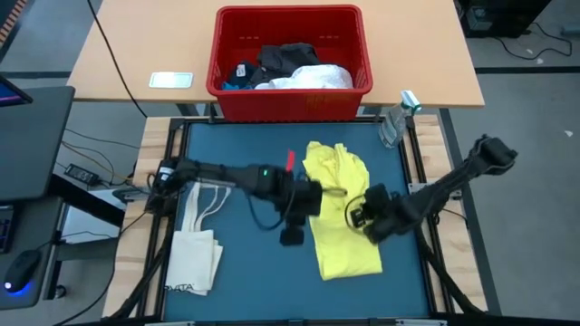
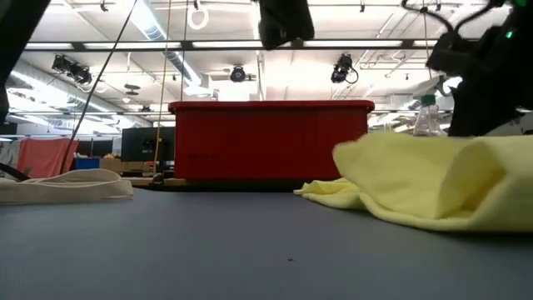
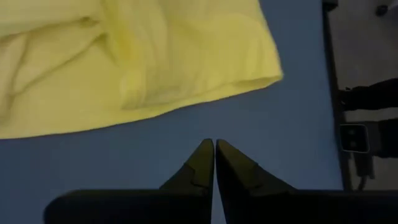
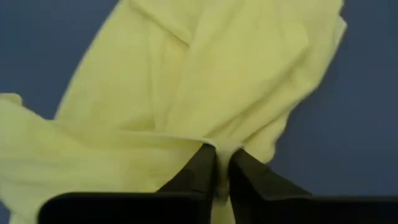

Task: Fold laundry
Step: Fold the yellow shirt

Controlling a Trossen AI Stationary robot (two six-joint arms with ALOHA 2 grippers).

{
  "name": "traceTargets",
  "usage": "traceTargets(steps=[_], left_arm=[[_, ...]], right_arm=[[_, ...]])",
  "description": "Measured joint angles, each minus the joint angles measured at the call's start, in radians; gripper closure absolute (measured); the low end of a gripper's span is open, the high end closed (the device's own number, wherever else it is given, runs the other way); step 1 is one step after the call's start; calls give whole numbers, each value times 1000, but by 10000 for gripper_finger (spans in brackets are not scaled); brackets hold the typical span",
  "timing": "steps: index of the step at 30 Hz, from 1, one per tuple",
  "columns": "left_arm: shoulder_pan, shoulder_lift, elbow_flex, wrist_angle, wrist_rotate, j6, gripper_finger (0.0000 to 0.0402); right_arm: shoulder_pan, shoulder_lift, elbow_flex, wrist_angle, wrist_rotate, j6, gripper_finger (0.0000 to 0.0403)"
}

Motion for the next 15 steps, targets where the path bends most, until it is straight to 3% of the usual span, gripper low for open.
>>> traceTargets(steps=[6,11,15], left_arm=[[68,0,0,13,29,49,379],[64,0,0,56,30,40,379],[43,2,0,110,24,-30,379]], right_arm=[[-86,-166,-83,139,-23,-198,264],[-109,-255,-59,148,-40,-226,182],[-67,-271,-42,225,-53,-312,162]])
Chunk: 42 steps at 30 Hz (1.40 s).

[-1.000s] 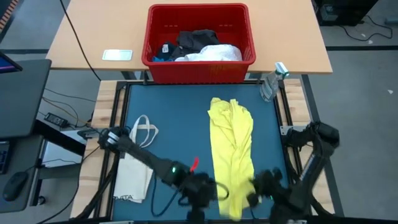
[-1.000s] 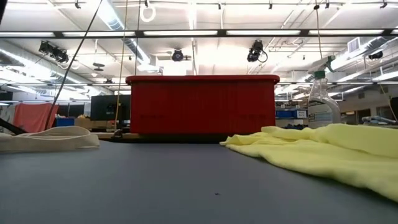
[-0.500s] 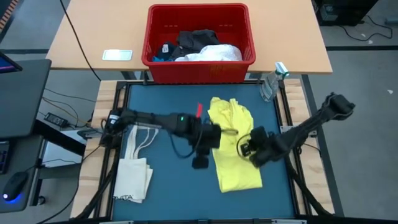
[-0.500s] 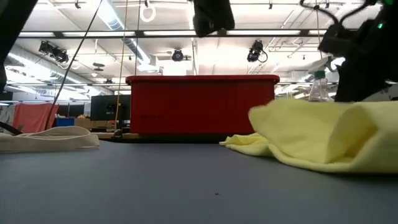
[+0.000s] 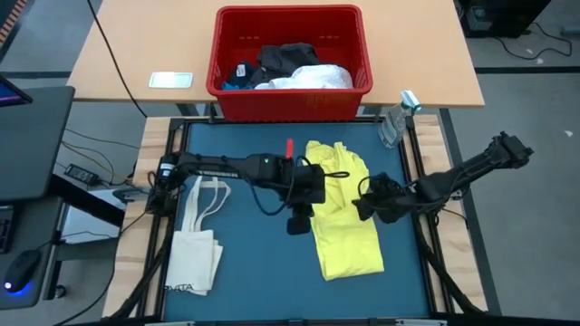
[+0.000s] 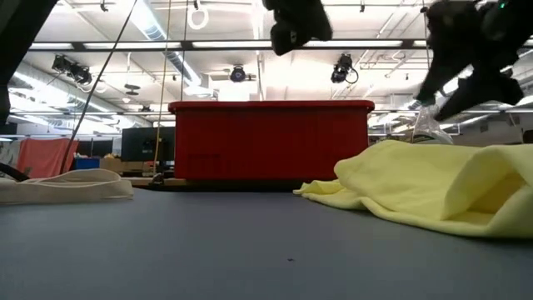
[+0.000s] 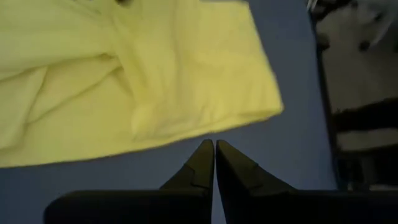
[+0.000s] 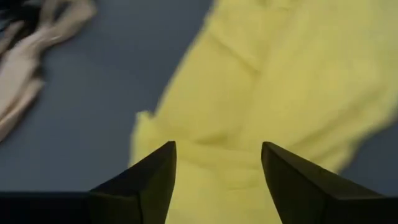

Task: Fold laundry
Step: Fold the yellow shirt

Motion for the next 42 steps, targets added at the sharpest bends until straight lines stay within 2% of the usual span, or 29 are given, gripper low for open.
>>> traceTargets(steps=[3,6,12,16,19,23,25,27,30,33,38,42], left_arm=[[-29,17,0,73,-13,-86,379],[-80,43,1,130,-59,-198,379],[-209,112,-1,105,-148,-400,378],[-277,138,-1,105,-208,-559,379],[-316,136,0,124,-282,-702,379],[-359,115,-1,103,-349,-764,379],[-368,103,0,75,-357,-787,379],[-366,103,2,71,-357,-797,379],[-346,106,0,41,-359,-777,379],[-300,109,0,-1,-362,-713,379],[-161,114,0,-1,-356,-414,379],[-32,114,-18,16,-268,-179,379]], right_arm=[[56,25,2,127,-69,-115,167],[140,82,2,233,-115,-135,179],[307,302,2,411,-49,-16,216],[329,487,2,452,-51,59,236],[330,598,1,502,-92,144,247],[372,690,3,751,-140,167,256],[411,717,4,894,-193,176,257],[446,734,28,964,-210,177,258],[485,729,81,924,-184,164,258],[486,673,115,799,-113,155,258],[398,498,139,453,22,150,258],[264,354,139,153,38,160,257]])
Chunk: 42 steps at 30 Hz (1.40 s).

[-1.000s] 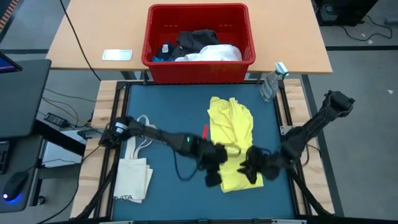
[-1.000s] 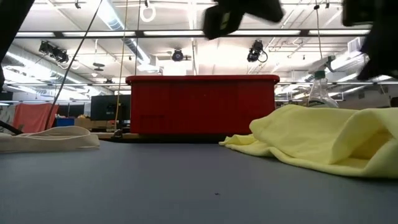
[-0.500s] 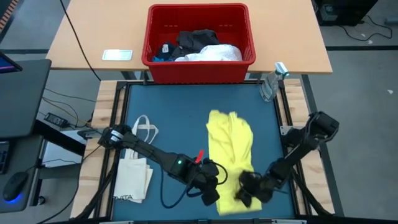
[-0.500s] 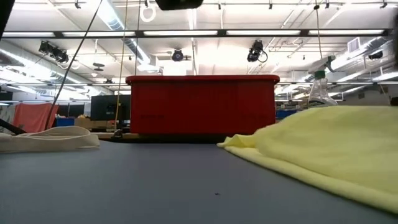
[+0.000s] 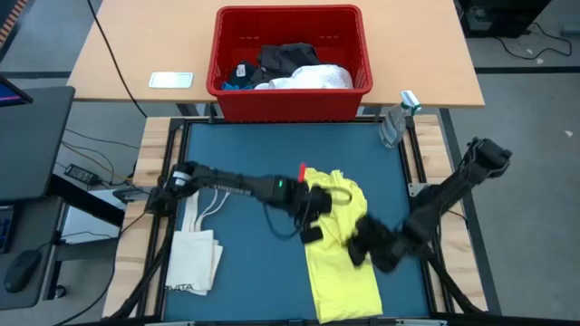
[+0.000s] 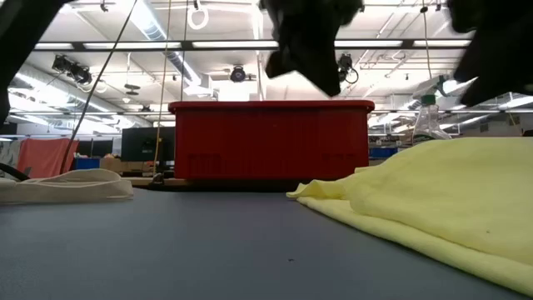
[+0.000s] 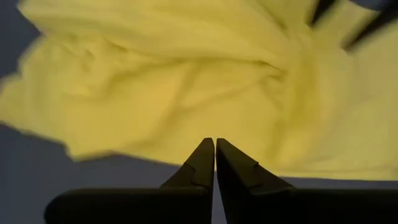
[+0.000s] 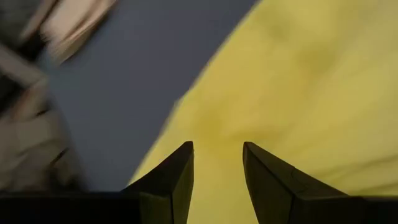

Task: Fold laundry
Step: Fold the yellow shirt

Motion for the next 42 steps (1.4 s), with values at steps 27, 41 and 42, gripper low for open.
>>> traceTargets(steps=[27,41,42], left_arm=[[441,92,-262,363,352,346,149],[441,129,-257,296,351,54,389],[441,128,-256,249,358,49,391]], right_arm=[[-753,-194,-79,-146,-345,-499,237],[-911,-174,-79,-196,-520,-674,233],[-913,-173,-79,-198,-523,-684,234]])
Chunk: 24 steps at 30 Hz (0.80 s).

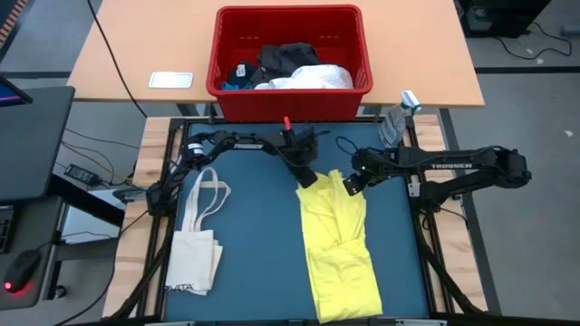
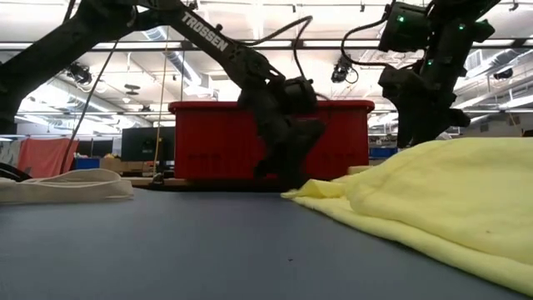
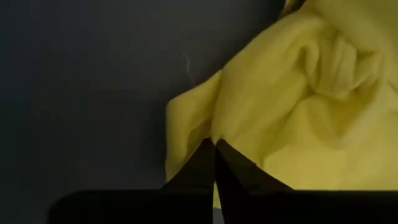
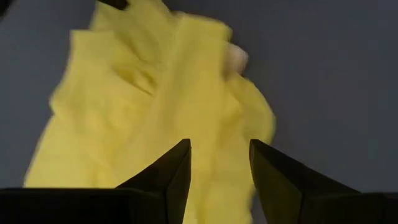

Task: Fold laundry
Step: Fold the yellow shirt

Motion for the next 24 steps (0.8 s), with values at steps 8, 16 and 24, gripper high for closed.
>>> traceTargets(steps=[8,16,24], left_arm=[[-25,-53,-5,-269,-26,9,399],[-15,-189,-2,-288,-123,-36,383],[-19,-265,-39,-328,-213,-40,312]], right_arm=[[0,42,0,124,-94,-104,234],[-5,192,0,349,-115,-186,234],[-42,363,-1,462,-165,-231,234]])
